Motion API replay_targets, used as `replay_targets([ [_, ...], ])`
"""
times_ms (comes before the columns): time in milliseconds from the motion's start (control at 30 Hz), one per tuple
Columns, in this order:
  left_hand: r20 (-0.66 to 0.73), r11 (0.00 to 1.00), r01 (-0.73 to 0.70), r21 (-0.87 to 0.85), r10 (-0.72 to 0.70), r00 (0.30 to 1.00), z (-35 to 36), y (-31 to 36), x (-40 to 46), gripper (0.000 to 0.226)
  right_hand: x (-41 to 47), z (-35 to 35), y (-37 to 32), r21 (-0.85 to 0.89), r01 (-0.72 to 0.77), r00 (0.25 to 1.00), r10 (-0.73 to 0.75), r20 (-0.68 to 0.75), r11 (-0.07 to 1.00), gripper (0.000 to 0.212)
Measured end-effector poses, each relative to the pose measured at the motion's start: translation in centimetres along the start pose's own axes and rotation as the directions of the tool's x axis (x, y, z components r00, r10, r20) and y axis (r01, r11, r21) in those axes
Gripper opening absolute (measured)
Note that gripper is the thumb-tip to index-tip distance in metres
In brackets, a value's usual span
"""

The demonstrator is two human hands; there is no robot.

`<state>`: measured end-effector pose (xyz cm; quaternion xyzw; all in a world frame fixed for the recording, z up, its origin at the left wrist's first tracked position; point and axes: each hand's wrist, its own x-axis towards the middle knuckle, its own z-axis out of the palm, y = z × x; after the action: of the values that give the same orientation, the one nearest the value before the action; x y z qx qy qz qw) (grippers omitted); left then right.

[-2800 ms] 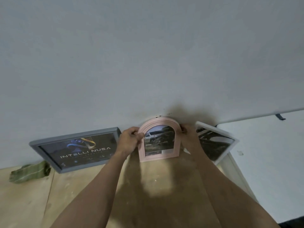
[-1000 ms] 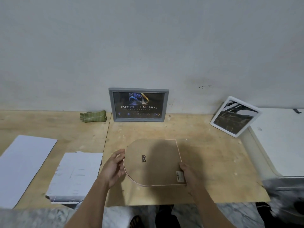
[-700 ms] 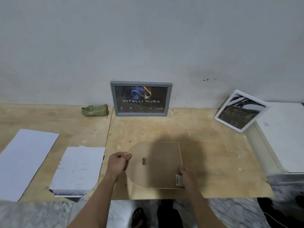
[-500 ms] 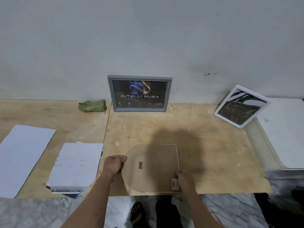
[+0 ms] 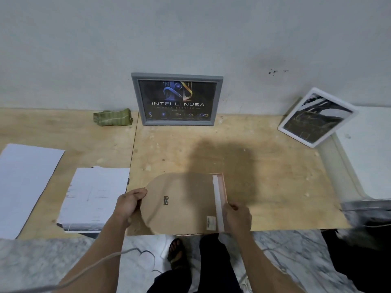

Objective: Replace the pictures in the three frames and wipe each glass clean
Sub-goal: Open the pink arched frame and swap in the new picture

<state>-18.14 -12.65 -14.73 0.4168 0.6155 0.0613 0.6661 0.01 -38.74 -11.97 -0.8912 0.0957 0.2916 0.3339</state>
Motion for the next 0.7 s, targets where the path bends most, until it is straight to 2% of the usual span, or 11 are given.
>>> replay_targets([
  [200, 0.037, 0.987, 0.042, -0.153, -0.037, 0.999, -1.9, -0.3, -0.3, 0.031, 0.1, 0.1, 0.2, -0.154, 0.083, 0.996, -0.076, 0.051, 0.985, 0.032],
  [367, 0.067, 0.983, 0.031, -0.181, -0.020, 0.998, -1.9, 0.0, -0.8, 0.033, 0.0, -0.2, -0.3, -0.174, 0.089, 0.996, -0.085, 0.029, 0.981, 0.024],
  [433, 0.092, 0.985, 0.024, -0.173, -0.008, 0.996, -1.4, 0.3, -1.0, 0.033, -0.1, -0.4, -0.4, -0.117, 0.069, 0.998, -0.070, -0.002, 0.991, 0.021],
  [533, 0.117, 0.985, 0.017, -0.170, 0.003, 0.993, -0.2, 0.9, -1.3, 0.032, -0.3, -1.1, -1.0, 0.060, 0.048, 0.999, -0.048, -0.008, 0.997, 0.020],
  [633, 0.154, 0.985, 0.003, -0.172, 0.024, 0.988, 1.9, 1.5, -1.9, 0.031, 0.1, -2.4, -2.1, 0.224, -0.009, 0.988, -0.027, 0.155, 0.975, 0.012],
  [700, 0.176, 0.986, -0.015, -0.169, 0.046, 0.983, 3.8, 1.8, -2.6, 0.030, 0.6, -3.8, -2.8, 0.269, -0.047, 0.978, -0.011, 0.208, 0.962, 0.018],
])
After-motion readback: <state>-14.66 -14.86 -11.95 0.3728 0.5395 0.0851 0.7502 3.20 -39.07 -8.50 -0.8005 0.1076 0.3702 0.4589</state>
